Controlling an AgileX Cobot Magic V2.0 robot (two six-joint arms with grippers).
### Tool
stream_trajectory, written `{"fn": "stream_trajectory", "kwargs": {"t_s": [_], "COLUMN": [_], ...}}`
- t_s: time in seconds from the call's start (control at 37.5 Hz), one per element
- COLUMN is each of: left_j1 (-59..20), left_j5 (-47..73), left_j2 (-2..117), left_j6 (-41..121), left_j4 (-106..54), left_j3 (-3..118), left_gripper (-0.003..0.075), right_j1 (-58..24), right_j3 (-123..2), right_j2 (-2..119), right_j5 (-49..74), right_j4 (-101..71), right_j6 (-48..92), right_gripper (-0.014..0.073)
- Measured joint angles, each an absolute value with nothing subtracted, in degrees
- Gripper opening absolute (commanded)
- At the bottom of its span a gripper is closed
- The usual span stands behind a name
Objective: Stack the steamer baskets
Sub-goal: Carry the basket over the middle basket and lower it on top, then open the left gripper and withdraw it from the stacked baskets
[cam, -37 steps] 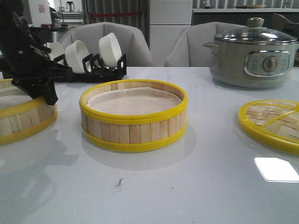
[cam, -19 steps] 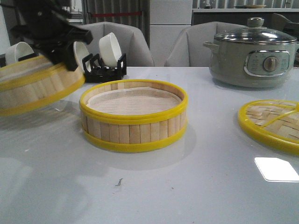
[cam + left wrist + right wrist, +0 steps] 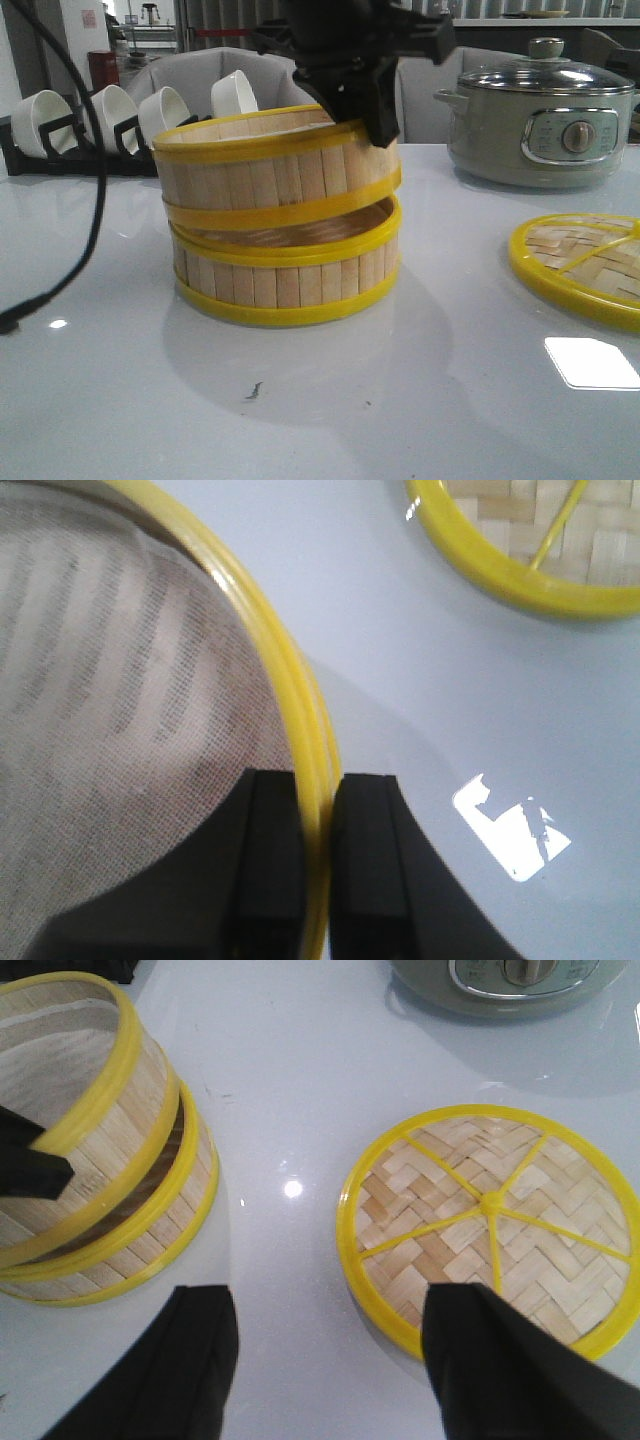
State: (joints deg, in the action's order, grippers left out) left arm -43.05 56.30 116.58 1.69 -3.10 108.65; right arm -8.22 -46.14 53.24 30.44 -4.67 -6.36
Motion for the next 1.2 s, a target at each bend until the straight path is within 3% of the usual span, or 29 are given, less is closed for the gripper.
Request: {"fn": "stream_trajectory", "kwargs": {"t_s": [1.2], "left_j1": [-44.95], "left_j5": [56.55], "left_j2": [119.55], "left_j6": [1.72], "left_j4": [2.22], "left_j3": [108.77], "left_gripper": [0.0107], "right_j1": [-8.22], "right_j3": [-46.14], "right_j2": [53.24], "right_j5": [31.25], "right_j4": [-4.67], "right_j6": [-6.47], "right_gripper": [0.0516]}}
